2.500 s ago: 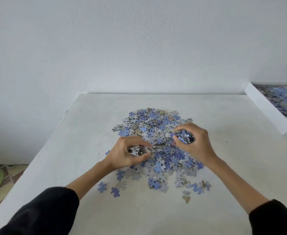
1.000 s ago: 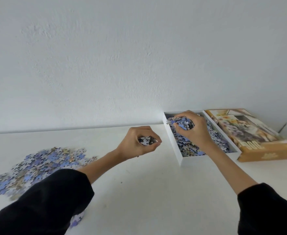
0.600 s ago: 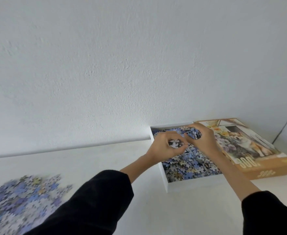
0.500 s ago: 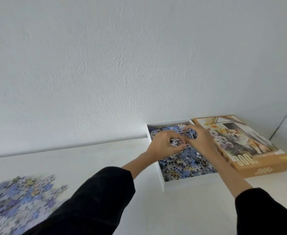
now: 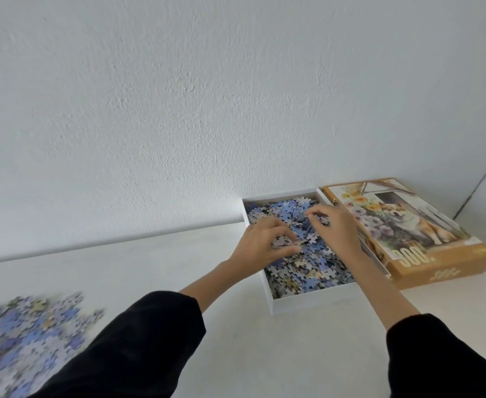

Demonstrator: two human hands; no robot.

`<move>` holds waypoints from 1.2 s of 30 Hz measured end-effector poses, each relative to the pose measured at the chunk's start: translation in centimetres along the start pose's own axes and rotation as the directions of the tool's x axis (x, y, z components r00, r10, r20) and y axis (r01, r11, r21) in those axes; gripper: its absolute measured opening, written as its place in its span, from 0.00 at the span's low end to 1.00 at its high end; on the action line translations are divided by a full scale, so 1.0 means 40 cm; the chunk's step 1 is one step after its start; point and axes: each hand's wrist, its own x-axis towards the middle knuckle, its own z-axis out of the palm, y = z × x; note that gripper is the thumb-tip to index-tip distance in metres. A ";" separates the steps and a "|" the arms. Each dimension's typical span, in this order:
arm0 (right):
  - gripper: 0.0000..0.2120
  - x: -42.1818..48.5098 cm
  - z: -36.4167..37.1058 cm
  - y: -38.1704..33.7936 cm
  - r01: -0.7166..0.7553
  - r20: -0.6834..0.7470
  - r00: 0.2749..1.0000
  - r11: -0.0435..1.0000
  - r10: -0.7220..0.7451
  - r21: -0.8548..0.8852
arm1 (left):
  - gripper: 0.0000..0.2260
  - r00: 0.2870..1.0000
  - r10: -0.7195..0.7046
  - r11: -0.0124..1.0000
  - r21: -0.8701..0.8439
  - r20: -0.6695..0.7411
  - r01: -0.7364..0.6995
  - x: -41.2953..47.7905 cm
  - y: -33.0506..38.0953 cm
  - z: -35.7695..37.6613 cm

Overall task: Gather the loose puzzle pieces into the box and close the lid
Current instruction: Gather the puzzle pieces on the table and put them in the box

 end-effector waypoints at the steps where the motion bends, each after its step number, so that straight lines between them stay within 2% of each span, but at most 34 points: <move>1: 0.06 0.000 0.000 -0.001 0.000 0.002 1.000 1.000 0.000 -0.007 | 0.16 1.000 -0.028 0.999 0.025 0.002 0.028 0.001 0.001 0.002; 4: 0.07 -0.005 -0.001 -0.001 -0.035 0.009 0.999 0.999 0.035 -0.031 | 0.19 0.989 -0.146 0.989 0.011 -0.007 0.146 0.013 0.008 0.002; 7: 0.11 -0.008 -0.005 0.005 -0.124 -0.003 0.992 0.988 0.124 -0.090 | 0.17 0.979 -0.200 0.980 0.005 -0.038 0.201 0.029 0.018 -0.003; 9: 0.11 -0.007 -0.009 0.003 -0.136 -0.003 0.991 0.986 0.137 -0.092 | 0.13 0.985 -0.164 0.986 0.002 -0.062 0.164 0.026 0.027 -0.004; 12: 0.12 -0.008 -0.011 -0.005 -0.067 0.013 0.998 0.995 0.068 -0.077 | 0.11 0.999 -0.021 0.999 0.031 -0.049 0.022 0.000 0.036 0.003; 14: 0.14 -0.011 -0.009 -0.008 -0.054 0.045 0.997 0.995 0.058 -0.089 | 0.15 0.998 0.017 0.995 0.096 0.056 -0.022 -0.022 0.037 0.011; 17: 0.16 -0.013 -0.008 -0.004 -0.122 0.024 0.992 0.983 0.126 -0.136 | 0.25 0.945 -0.047 0.932 0.355 0.323 -0.075 -0.035 0.025 0.019; 19: 0.15 -0.012 -0.008 -0.004 -0.130 0.006 0.991 0.984 0.132 -0.118 | 0.26 0.924 -0.085 0.919 0.388 0.373 -0.072 -0.030 0.025 0.010; 23: 0.13 -0.017 -0.015 -0.022 -0.042 -0.030 0.999 0.999 0.042 -0.002 | 0.21 0.969 -0.003 0.980 0.193 0.245 -0.046 -0.024 0.042 -0.006; 26: 0.13 -0.017 -0.022 -0.029 -0.047 -0.004 0.999 0.996 0.047 0.070 | 0.17 0.985 0.049 0.994 0.086 0.167 -0.064 -0.041 0.044 -0.028; 30: 0.13 -0.018 -0.022 -0.052 -0.045 0.017 0.999 0.993 0.043 0.109 | 0.15 0.991 0.091 0.995 0.020 0.102 -0.093 -0.092 0.034 -0.082; 36: 0.14 -0.044 0.016 -0.167 0.005 0.049 0.999 0.984 -0.014 0.179 | 0.14 0.998 0.045 0.999 -0.004 0.042 -0.045 -0.206 0.010 -0.181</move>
